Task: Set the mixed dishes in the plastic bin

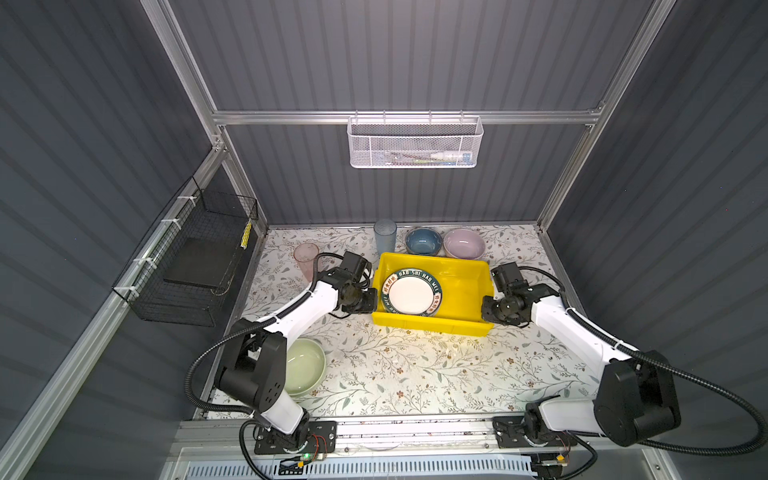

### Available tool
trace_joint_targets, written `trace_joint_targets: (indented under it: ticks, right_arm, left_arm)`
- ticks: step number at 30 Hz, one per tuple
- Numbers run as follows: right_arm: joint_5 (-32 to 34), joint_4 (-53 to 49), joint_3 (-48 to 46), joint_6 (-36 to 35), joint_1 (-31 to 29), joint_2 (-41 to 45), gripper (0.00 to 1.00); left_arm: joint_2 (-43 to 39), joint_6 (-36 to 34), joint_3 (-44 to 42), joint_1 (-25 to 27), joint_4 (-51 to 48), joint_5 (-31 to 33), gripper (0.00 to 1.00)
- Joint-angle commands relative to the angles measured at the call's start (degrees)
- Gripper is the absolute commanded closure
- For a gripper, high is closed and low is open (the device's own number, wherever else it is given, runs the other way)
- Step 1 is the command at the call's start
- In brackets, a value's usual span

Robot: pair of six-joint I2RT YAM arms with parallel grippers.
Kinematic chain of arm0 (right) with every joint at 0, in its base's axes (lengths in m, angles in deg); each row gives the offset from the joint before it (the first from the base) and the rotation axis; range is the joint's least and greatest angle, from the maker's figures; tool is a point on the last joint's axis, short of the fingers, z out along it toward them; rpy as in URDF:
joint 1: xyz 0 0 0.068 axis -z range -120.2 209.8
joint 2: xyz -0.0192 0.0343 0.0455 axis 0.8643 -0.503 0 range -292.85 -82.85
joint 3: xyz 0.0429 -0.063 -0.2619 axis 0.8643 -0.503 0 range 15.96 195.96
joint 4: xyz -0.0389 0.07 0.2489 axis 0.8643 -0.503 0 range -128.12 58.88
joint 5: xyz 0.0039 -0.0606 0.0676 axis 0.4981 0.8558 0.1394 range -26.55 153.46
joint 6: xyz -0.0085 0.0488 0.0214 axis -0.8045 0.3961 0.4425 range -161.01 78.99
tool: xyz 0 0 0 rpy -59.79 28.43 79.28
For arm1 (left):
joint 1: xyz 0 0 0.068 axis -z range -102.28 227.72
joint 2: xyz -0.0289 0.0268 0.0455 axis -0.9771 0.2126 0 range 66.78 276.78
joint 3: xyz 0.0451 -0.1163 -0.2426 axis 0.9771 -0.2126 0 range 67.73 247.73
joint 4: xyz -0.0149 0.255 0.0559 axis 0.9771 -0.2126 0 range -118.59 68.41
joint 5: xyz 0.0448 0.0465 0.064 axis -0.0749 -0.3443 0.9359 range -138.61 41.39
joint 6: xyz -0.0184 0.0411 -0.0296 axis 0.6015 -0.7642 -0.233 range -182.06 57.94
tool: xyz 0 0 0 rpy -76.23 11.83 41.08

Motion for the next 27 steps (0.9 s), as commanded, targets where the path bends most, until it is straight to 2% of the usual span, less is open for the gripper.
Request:
trace_joint_targets:
  ticks: [1, 10, 14, 19, 21, 24, 27]
  right_arm:
    - [-3.4, -0.6, -1.9, 0.9, -1.7, 1.7, 0.85]
    - [-3.8, -2.8, -5.9, 3.8, -6.8, 6.5, 0.85]
    - [-3.6, -2.7, -7.2, 4.0, -7.2, 7.8, 0.85]
    - [-3.4, -2.1, -6.9, 2.5, -7.2, 7.1, 0.84]
    - [-3.8, -1.8, -6.3, 1.7, -7.2, 6.2, 0.84]
    - [-4.2, -1.2, -5.6, 0.2, -7.4, 5.2, 0.85]
    - [-3.6, -1.7, -4.7, -1.0, -7.8, 4.8, 0.85]
  left_arm:
    - [-4.3, 0.3, -2.7, 0.3, -2.7, -2.3, 0.84]
    - [-17.3, 7.0, -12.4, 0.4, -5.4, -3.4, 0.85]
    - [-21.8, 9.3, -16.7, 0.4, -6.5, -2.3, 0.84]
    - [-25.8, 12.8, -20.3, 0.4, -6.0, -4.4, 0.84]
    - [-27.1, 13.5, -20.7, 0.5, -6.7, -4.1, 0.8]
    - [-28.6, 13.7, -20.2, 0.4, -8.7, -4.2, 0.66]
    - [-30.3, 13.5, -17.3, 0.4, -13.4, -2.1, 0.61]
